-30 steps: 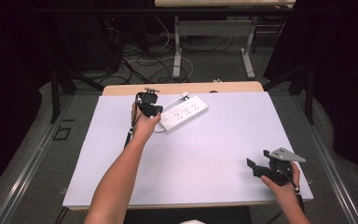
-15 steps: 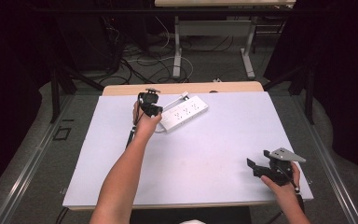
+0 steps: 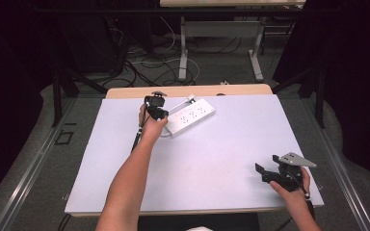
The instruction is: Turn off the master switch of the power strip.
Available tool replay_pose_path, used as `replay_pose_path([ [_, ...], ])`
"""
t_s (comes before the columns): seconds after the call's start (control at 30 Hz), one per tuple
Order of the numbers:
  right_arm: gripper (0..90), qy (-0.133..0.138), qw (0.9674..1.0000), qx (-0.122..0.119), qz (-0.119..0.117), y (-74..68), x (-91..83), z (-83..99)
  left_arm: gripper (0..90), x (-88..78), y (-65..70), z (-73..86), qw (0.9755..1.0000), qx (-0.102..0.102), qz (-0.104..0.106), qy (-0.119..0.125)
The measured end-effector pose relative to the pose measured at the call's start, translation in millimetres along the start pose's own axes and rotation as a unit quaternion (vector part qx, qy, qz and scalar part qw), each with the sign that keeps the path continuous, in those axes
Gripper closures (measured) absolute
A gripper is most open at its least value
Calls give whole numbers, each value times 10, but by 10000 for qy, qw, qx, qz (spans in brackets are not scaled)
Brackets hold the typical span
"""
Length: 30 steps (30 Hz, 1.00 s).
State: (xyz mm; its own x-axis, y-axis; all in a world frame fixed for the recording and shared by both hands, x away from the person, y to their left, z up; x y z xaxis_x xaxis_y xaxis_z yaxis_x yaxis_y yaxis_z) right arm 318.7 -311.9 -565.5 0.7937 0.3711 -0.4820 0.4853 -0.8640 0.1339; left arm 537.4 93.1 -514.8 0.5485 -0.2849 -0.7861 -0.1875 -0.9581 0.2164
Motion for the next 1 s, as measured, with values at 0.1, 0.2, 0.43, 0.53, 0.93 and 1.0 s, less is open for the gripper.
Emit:
replay_pose_path([
  [0.1, 205, -5, 10000, 4, 3, 5, -2, 2, 900, 39, -5, 13, 10000, -58, -23, -45],
  [0.2, 205, -23, 10000, 6, -32, 6, -2, 4, 900, 67, -19, 10, 10000, 9, 17, -72],
  [0.43, 205, -79, 10000, 40, -38, 3, -12, 9, 900, 136, -4, 31, 9998, -40, 26, -216],
  [0.53, 205, -44, 10000, 59, -57, 7, -6, 13, 900, 164, -12, 42, 9996, 35, 6, -285],
  [0.93, 205, 81, 9999, 43, 62, 18, 5, 13, 900, 200, -11, 47, 9994, 93, -43, -325],
  [1.0, 205, -62, 10000, 30, 2, 22, -23, 10, 900, 200, -7, 47, 9994, 106, -63, -331],
])
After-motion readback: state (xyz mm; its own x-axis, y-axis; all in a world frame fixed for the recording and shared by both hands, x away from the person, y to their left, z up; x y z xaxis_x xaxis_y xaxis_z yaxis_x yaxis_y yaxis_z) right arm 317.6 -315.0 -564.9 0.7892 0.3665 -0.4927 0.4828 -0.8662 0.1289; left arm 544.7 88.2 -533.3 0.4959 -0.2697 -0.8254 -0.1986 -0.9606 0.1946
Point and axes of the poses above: each handheld gripper's, and its own axes: x roughly forward along the jaws, z roughly out of its underside, y roughly to its right, the point moved 2 cm from there along x, roughly forward along the jaws, and after that the axes turned 12 degrees about -x, right-handed, at the moved point
